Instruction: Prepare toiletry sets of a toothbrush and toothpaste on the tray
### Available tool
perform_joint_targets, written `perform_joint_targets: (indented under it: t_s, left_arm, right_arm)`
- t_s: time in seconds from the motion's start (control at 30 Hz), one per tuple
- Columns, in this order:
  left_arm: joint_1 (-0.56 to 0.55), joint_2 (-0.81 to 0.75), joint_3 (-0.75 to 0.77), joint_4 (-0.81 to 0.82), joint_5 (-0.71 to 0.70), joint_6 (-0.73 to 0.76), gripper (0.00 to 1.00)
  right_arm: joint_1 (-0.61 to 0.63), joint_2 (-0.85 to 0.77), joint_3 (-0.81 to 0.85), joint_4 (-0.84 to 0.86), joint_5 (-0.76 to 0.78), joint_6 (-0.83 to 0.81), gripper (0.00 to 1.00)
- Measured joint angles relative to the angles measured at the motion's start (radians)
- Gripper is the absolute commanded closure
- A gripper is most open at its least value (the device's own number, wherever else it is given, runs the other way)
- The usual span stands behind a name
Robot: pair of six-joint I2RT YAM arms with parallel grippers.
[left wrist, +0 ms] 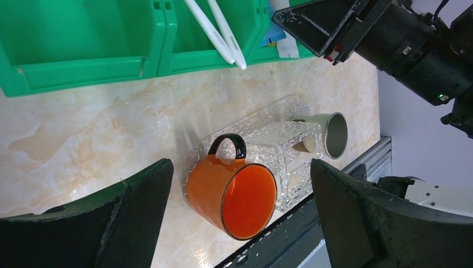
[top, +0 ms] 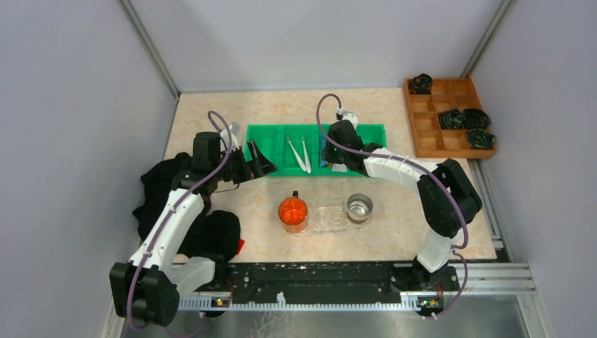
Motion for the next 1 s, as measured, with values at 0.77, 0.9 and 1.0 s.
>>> perform_joint_targets:
  t_s: [0.77, 0.9, 1.0]
  left_arm:
    - [0.000, -0.004, -0.027, 0.006, 0.000, 0.000, 0.01]
    - [0.000, -0.004, -0.027, 0.006, 0.000, 0.002, 0.01]
    - [0.000, -0.004, -0.027, 0.006, 0.000, 0.004, 0.01]
  right_arm:
    - [0.000, -0.100, -0.167, 0.072, 0.028, 0.077, 0.69]
    - [0.000, -0.056, -0.167, 0.103, 0.008, 0.103, 0.78]
    - [0.000, -0.044, -0.167, 0.112, 0.002, 0.114, 0.82]
